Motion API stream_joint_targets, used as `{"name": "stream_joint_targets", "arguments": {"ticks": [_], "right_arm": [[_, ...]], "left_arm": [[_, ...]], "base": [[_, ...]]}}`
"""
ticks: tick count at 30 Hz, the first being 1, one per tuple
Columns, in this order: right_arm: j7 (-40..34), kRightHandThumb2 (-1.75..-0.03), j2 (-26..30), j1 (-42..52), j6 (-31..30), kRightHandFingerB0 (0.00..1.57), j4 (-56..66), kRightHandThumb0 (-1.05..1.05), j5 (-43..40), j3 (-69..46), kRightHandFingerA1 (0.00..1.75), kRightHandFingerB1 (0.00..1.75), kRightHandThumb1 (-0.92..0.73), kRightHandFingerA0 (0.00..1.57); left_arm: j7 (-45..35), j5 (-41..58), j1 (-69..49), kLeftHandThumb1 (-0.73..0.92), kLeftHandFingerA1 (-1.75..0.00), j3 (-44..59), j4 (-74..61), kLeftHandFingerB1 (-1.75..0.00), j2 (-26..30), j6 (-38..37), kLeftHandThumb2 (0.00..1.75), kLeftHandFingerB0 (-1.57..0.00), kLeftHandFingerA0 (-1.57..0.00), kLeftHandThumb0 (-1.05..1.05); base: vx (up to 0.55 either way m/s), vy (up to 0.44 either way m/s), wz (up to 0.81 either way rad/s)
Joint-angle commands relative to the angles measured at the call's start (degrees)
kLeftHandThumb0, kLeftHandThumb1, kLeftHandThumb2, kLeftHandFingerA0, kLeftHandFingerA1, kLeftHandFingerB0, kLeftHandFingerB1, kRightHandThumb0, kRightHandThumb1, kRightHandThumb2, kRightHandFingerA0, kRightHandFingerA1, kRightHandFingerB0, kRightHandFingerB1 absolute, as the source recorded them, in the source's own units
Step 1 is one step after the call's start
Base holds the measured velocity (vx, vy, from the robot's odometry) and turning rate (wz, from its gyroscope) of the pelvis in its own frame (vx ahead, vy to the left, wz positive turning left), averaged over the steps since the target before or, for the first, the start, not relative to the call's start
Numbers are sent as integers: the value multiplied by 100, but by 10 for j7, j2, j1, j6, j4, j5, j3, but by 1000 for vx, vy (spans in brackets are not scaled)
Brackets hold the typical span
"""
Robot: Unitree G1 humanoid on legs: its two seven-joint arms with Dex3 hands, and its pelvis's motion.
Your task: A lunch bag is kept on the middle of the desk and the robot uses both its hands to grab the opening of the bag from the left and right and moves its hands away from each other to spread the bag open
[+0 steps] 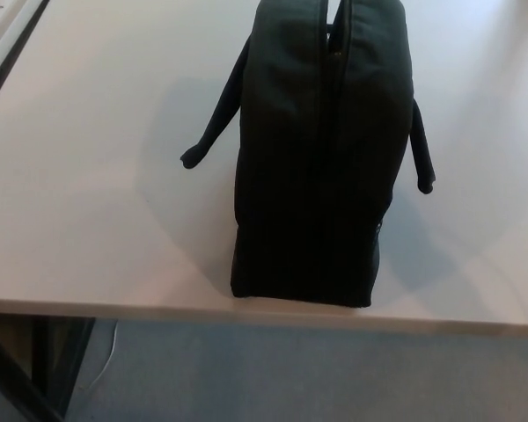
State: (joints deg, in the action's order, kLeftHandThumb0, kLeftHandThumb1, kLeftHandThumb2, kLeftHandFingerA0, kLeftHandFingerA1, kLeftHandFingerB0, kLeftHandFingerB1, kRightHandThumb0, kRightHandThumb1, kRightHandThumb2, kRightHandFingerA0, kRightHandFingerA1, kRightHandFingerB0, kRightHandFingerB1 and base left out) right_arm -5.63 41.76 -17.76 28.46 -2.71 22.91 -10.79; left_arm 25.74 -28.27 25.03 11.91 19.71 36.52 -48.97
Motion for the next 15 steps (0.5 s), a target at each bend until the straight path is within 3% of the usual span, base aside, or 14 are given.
{"name": "stream_joint_targets", "arguments": {"ticks": [1, 4, 8, 9, 10, 15], "right_arm": [[87, -80, 53, -84, 9, 40, -92, -45, 86, 97, 50, 47, -49, 44], [106, -82, 57, -122, -8, 45, -113, -48, 118, 131, 49, 49, -51, 41], [105, -83, 51, -180, -11, 46, -164, -47, 158, 176, 50, 50, -51, 43], [104, -59, 48, -189, -10, 53, -175, -40, 161, 181, 38, 37, -62, 50], [110, -83, 43, -204, -17, 44, -183, -47, 165, 191, 51, 50, -52, 43], [113, -81, 24, -270, -39, 44, -225, -46, 176, 220, 50, 49, -50, 42]], "left_arm": [[155, -246, 71, 45, -38, -140, 149, -36, 37, 2, 56, -43, -52, -16], [158, -271, 97, 54, -37, -200, 198, -35, 36, -7, 57, -45, -50, -11], [255, -364, 139, 56, -38, -308, 235, -38, 30, -1, 62, -46, -46, -20], [263, -375, 145, 59, -37, -322, 238, -36, 27, 3, 62, -42, -46, -17], [274, -393, 153, 59, -36, -346, 238, -35, 24, 12, 61, -38, -45, -16], [273, -409, 186, 60, -36, -398, 233, -35, 4, 37, 62, -42, -45, -13]], "base": [[0, 0, 0], [0, 0, 0], [0, 0, 0], [0, 0, 0], [0, 0, 0], [0, 0, 0]]}}
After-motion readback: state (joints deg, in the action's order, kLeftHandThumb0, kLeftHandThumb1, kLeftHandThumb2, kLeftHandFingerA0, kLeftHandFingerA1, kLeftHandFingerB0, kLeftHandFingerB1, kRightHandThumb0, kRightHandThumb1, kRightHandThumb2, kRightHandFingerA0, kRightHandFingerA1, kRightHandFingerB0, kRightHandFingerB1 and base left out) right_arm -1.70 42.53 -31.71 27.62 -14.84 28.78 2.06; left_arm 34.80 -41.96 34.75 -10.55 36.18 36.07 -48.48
